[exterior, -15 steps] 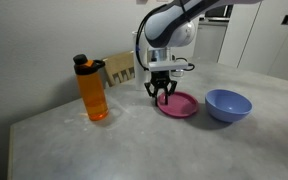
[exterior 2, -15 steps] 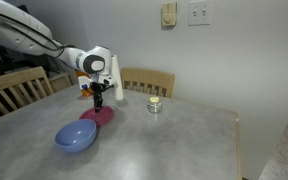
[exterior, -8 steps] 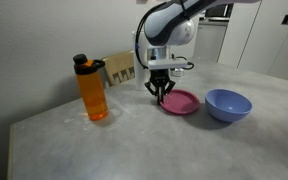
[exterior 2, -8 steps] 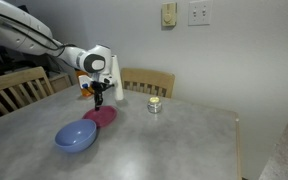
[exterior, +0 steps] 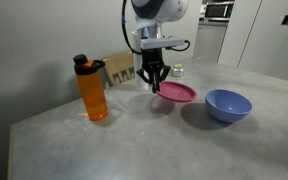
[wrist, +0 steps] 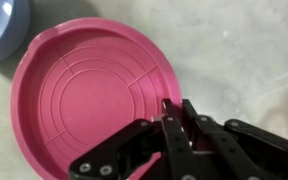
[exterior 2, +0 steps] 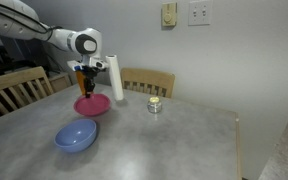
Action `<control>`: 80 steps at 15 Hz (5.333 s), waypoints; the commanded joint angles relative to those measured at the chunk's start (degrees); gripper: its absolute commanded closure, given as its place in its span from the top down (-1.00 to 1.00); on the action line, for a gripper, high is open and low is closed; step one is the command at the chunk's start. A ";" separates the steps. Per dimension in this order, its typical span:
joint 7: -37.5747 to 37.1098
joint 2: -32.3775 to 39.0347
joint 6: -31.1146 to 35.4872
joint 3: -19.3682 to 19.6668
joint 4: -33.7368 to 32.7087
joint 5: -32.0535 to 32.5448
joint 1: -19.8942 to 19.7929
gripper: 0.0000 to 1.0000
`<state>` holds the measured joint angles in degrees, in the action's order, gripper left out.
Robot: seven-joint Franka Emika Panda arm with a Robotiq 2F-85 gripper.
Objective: Put the pink plate on the blue bowl
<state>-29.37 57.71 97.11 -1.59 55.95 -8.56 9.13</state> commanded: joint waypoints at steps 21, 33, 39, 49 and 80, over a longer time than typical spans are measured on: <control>-10.94 -11.63 -6.19 -0.11 9.33 1.79 4.72 -0.94; 7.93 -31.46 8.07 -0.99 36.38 0.85 0.94 -0.94; 12.63 -39.94 6.29 -0.49 46.57 -0.04 -2.18 -0.94; 11.97 -46.39 7.72 0.87 59.67 0.04 -5.42 -0.94; 5.91 -32.27 4.16 1.89 45.45 7.11 -2.95 -0.94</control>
<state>-23.06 25.02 103.82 -0.08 102.90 -1.85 5.90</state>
